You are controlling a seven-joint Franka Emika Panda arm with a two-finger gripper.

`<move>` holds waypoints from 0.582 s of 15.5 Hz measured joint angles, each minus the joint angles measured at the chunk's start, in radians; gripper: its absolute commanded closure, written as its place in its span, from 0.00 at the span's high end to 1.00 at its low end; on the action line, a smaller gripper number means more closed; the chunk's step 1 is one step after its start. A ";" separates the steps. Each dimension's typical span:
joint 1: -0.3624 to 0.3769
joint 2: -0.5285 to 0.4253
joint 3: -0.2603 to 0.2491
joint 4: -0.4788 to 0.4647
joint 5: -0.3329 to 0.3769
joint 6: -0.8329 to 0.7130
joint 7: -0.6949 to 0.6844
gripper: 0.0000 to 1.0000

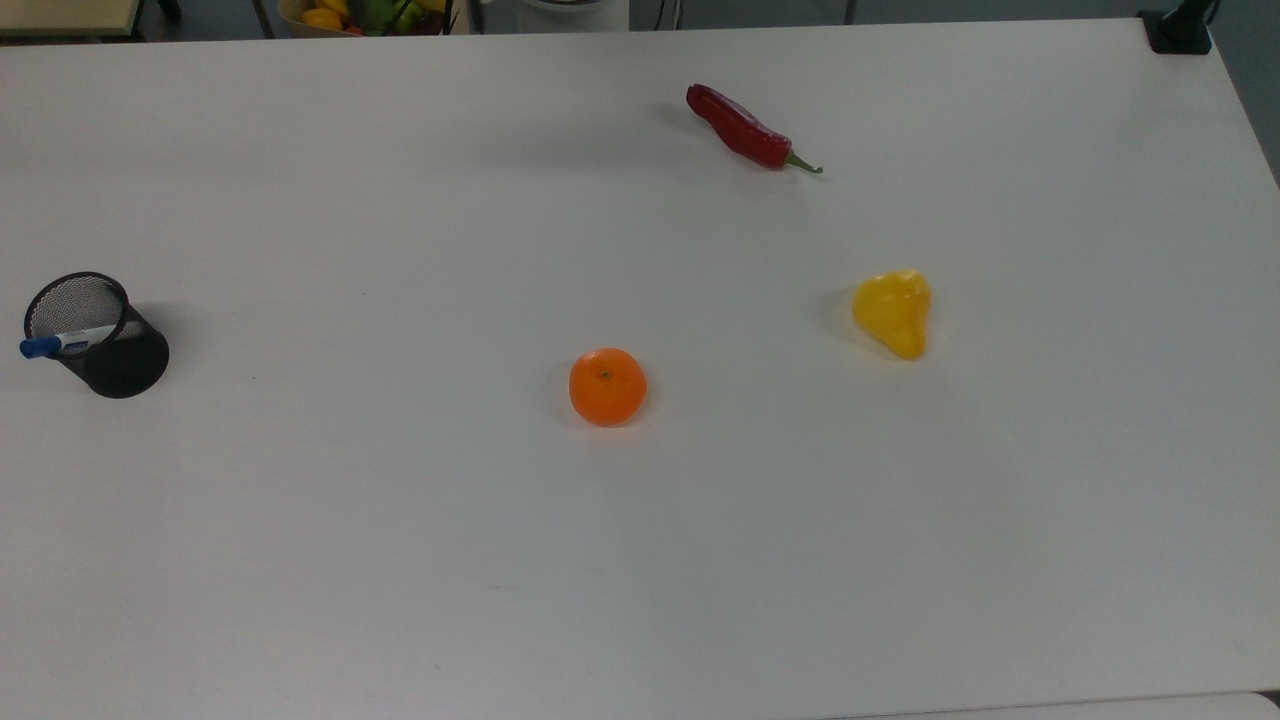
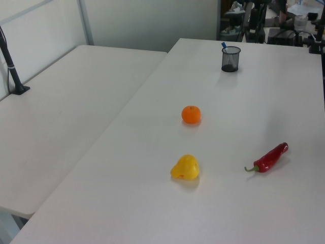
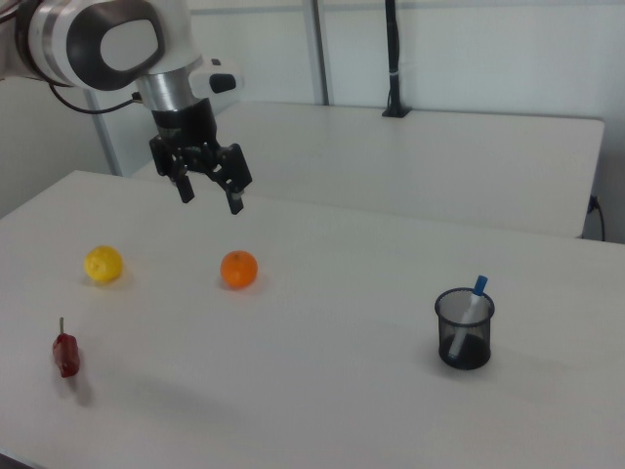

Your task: Take marker pen

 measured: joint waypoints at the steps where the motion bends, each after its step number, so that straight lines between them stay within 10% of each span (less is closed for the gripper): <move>1: -0.012 0.000 -0.008 0.002 0.000 0.015 -0.001 1.00; 9: -0.133 0.065 -0.026 0.002 -0.001 0.299 0.001 1.00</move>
